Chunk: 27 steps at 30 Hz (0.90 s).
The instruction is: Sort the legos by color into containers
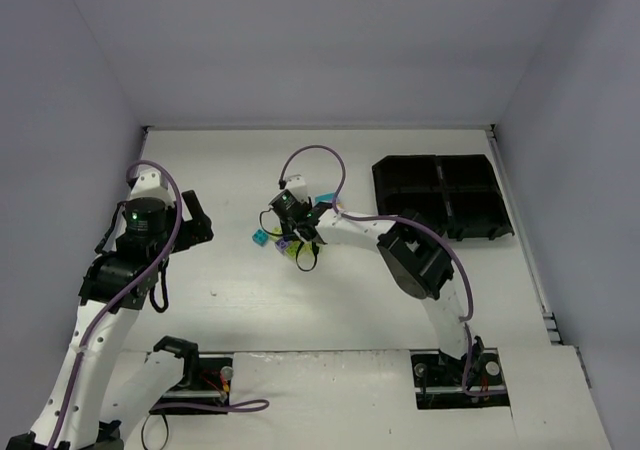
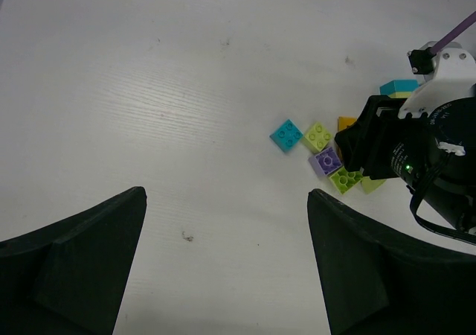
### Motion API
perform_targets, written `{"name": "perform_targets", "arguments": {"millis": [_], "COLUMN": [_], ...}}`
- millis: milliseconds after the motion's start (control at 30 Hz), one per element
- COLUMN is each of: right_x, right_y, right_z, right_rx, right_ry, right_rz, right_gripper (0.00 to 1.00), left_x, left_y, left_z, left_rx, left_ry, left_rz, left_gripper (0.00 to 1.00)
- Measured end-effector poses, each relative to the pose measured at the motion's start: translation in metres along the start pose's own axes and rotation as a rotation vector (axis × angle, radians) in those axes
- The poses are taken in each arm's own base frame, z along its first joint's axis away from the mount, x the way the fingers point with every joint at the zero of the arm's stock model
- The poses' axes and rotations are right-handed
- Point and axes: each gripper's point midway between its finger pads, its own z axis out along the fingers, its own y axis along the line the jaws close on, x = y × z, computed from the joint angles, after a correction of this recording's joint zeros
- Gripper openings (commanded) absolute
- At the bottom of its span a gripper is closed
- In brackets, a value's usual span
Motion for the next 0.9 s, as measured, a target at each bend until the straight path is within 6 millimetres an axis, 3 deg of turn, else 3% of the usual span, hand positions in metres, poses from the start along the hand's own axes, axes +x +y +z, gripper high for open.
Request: {"name": "perform_targets", "arguments": {"millis": [33,133,167,267,433,533,600,733,833,900], "right_x": [0.002,0.005,0.004,0.000,-0.032,-0.066,-0.096,-0.151,-0.162,-0.159], "right_y": [-0.001,-0.002,-0.002,-0.001,-0.001,-0.020,-0.048,-0.136,-0.205,-0.239], "right_z": [0.001,0.002,0.002,0.001,-0.009,-0.025,-0.036,-0.055,-0.059,-0.057], "right_rx": [0.005,0.012,0.012,0.010,-0.010,-0.006,0.014,0.114,0.217,0.272], "right_ry": [0.007,0.014,0.013,0.009,-0.051,-0.111,-0.164,-0.271,-0.291,-0.284], "right_rz": [0.000,0.000,0.001,-0.008,-0.036,-0.016,0.023,0.141,0.208,0.236], "right_gripper": [0.36,0.21,0.12,0.00,0.00,0.00,0.00,0.00,0.00,0.00], "left_x": [0.000,0.000,0.000,0.000,0.001,0.001,0.001,0.001,0.001,0.002], "left_y": [0.000,0.000,0.000,0.000,0.000,0.000,0.000,0.000,-0.001,-0.001], "left_z": [0.000,0.000,0.000,0.000,0.000,0.000,0.000,0.001,0.001,0.002], "left_rx": [0.000,-0.001,-0.001,-0.002,-0.001,-0.002,-0.001,0.001,0.002,0.003], "left_ry": [0.001,0.002,0.001,0.002,0.002,0.003,0.003,0.004,0.007,0.013], "left_rz": [0.000,0.001,0.001,0.001,0.002,0.002,0.002,0.003,0.003,0.004], "left_gripper": [0.82,0.82,0.82,0.82,0.82,0.82,0.82,0.82,0.82,0.82]}}
